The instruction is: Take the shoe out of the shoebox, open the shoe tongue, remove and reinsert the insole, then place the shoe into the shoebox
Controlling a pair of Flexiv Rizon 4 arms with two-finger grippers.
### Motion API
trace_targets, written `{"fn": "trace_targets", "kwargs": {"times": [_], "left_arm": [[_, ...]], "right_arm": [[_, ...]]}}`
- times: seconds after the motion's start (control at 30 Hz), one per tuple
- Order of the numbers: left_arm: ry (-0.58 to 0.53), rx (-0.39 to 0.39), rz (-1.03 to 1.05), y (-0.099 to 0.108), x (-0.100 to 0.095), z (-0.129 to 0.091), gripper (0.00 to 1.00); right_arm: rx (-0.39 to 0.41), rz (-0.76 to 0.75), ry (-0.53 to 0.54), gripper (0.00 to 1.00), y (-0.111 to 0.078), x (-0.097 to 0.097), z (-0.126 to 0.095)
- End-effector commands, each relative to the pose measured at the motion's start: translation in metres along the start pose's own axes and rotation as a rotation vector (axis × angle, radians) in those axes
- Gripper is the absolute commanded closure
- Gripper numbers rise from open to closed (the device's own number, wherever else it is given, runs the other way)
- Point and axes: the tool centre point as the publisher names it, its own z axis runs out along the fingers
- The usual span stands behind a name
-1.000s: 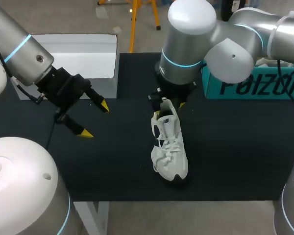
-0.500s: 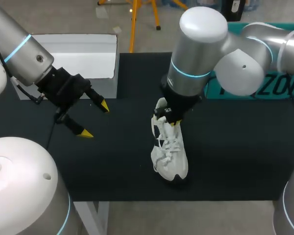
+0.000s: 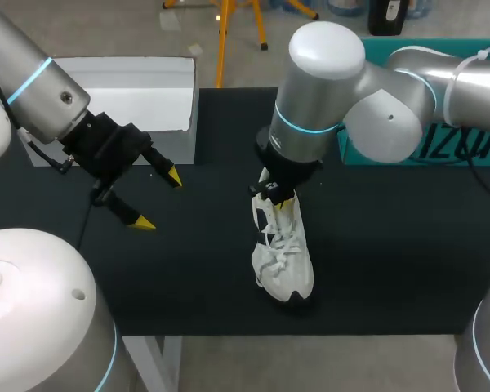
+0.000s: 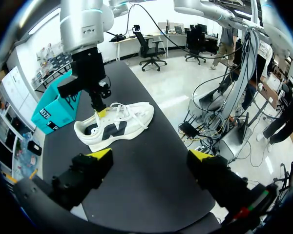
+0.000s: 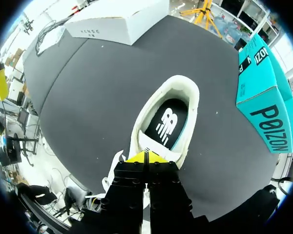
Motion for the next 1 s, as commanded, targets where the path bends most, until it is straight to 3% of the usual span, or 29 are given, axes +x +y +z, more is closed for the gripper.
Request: {"fn": "trace_targets", "kwargs": {"times": [0.03, 0.13, 0.17, 0.2, 0.23, 0.67, 0.73, 0.77, 0.93, 0.97, 1.0], "left_arm": [[0.004, -0.004, -0.001, 0.0, -0.001, 0.0, 0.0], [0.004, -0.004, -0.001, 0.0, -0.001, 0.0, 0.0], [0.004, -0.004, -0.001, 0.0, -0.001, 0.0, 0.0], [0.004, -0.004, -0.001, 0.0, -0.001, 0.0, 0.0], [0.004, -0.004, -0.001, 0.0, -0.001, 0.0, 0.0], [0.004, -0.004, -0.001, 0.0, -0.001, 0.0, 0.0], [0.004, -0.004, -0.001, 0.0, -0.001, 0.0, 0.0], [0.004, -0.004, -0.001, 0.0, -0.001, 0.0, 0.0], [0.004, -0.004, -0.001, 0.0, -0.001, 0.0, 0.0], [0.004, -0.004, -0.001, 0.0, -0.001, 0.0, 0.0], [0.004, -0.004, -0.001, 0.0, -0.001, 0.0, 0.0]], "right_arm": [[-0.04, -0.176, -0.008, 1.0, -0.005, -0.011, -0.026], [-0.019, -0.389, 0.124, 1.0, -0.002, -0.023, -0.028], [-0.018, -0.383, 0.077, 1.0, 0.001, -0.031, -0.028], [-0.007, -0.353, 0.179, 0.58, 0.005, -0.039, -0.029], [-0.007, -0.353, 0.179, 0.0, 0.005, -0.039, -0.029], [-0.007, -0.353, 0.179, 0.0, 0.005, -0.039, -0.029], [0.062, -0.466, 0.115, 0.0, 0.015, -0.035, -0.026], [0.016, -0.492, 0.121, 0.0, 0.017, -0.034, -0.027], [-0.007, -0.712, 0.015, 0.0, 0.036, -0.031, -0.027], [-0.059, -0.801, 0.044, 0.0, 0.041, -0.03, -0.026], [-0.058, -0.818, 0.033, 0.0, 0.044, -0.03, -0.026]]}}
